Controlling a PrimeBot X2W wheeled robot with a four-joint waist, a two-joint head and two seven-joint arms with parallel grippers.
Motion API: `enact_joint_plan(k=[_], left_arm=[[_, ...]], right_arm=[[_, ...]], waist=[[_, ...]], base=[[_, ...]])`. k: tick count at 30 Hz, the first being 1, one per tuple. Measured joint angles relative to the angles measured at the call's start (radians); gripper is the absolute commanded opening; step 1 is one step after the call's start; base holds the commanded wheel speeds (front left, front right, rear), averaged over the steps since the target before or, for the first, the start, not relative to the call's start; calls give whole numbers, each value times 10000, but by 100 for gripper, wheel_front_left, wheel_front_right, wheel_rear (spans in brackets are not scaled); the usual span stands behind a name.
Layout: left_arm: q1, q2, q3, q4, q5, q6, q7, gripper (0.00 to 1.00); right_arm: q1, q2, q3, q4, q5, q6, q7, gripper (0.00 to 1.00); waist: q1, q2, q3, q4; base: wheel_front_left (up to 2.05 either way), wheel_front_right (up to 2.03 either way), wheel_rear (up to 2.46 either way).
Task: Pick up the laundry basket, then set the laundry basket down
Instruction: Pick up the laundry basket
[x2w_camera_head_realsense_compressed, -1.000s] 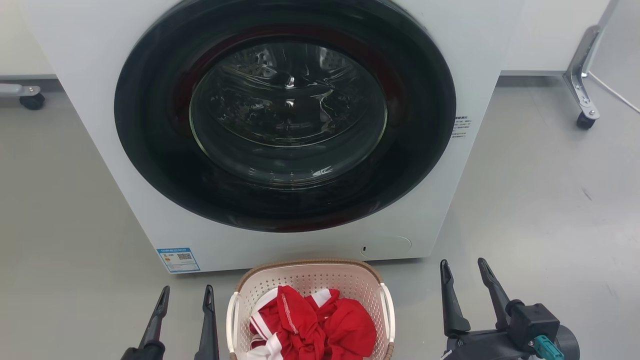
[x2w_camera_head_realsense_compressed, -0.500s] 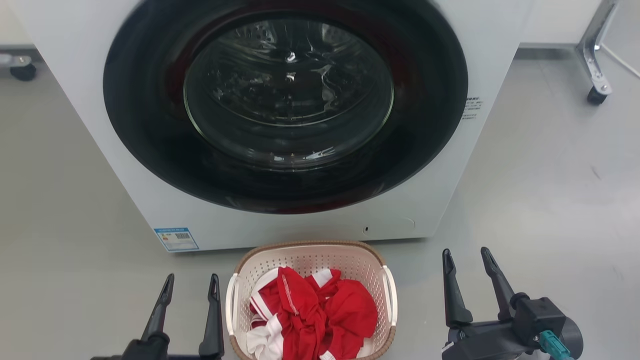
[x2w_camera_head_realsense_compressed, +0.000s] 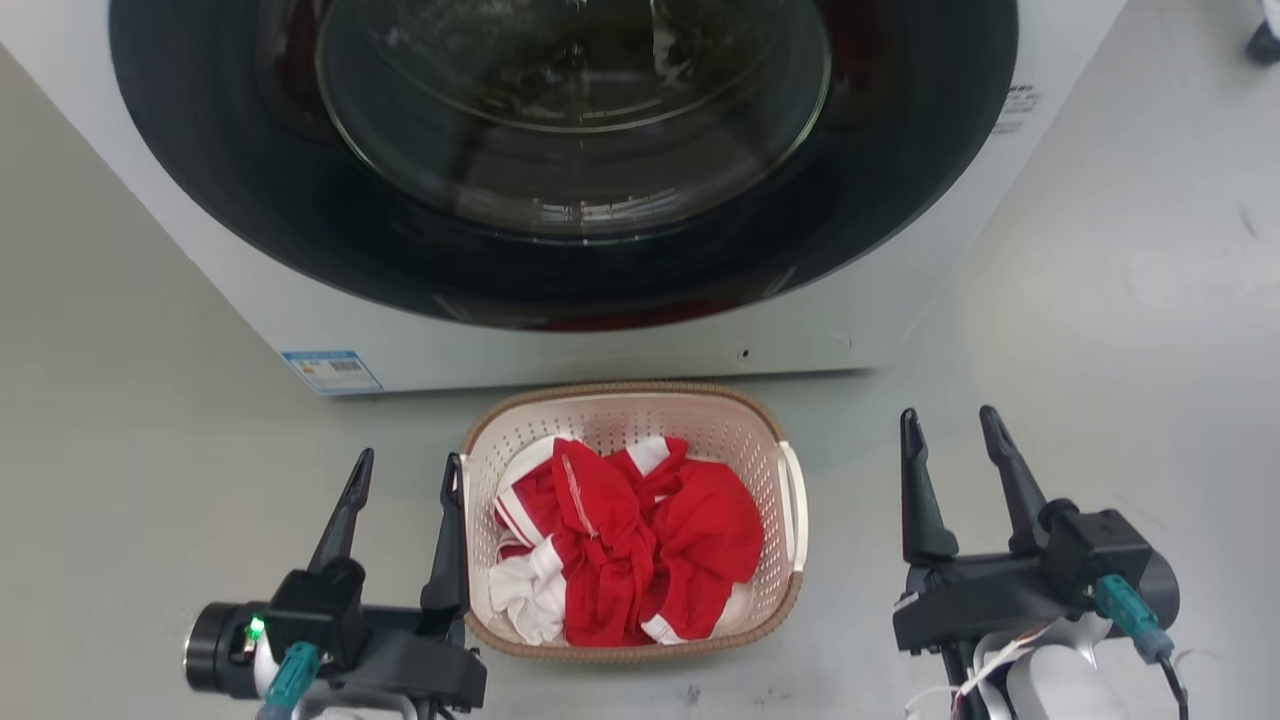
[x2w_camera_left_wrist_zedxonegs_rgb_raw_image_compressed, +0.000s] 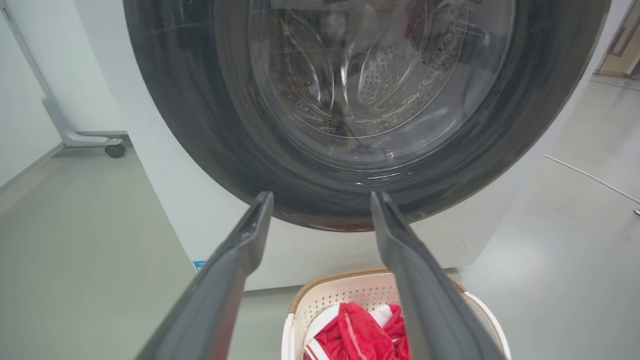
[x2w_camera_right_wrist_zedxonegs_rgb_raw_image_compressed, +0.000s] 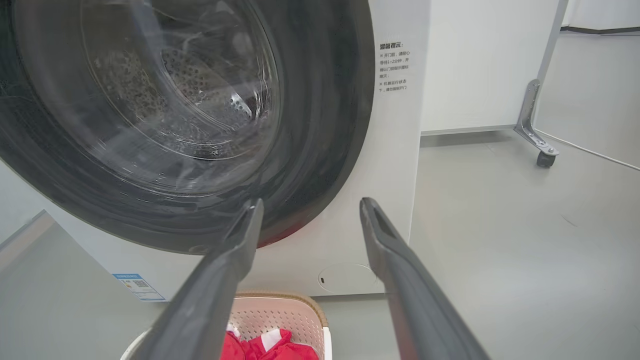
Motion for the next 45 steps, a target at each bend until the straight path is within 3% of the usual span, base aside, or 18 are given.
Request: enact_joint_plan(k=[6,23,45], left_arm=[[-918,-58,-59,982,-36,-71,-29,100],[-3628,-207,222,3555,-1179,-347,140,100],[-6002,-293,-151,6100,-1546,-685,178,100]], right_arm=[[-968,-144,-123,815,-2,169,-21,100],[-3117,-198,-263,2951,-15,244,-48,100],[-5267,-205,-31,4566,-109,330,-50,100]], waist=[[1,0,869,76],[0,1,3400,415],[-1,2,6405,803]], base=[[0,0,0],[0,0,0],[0,0,0]])
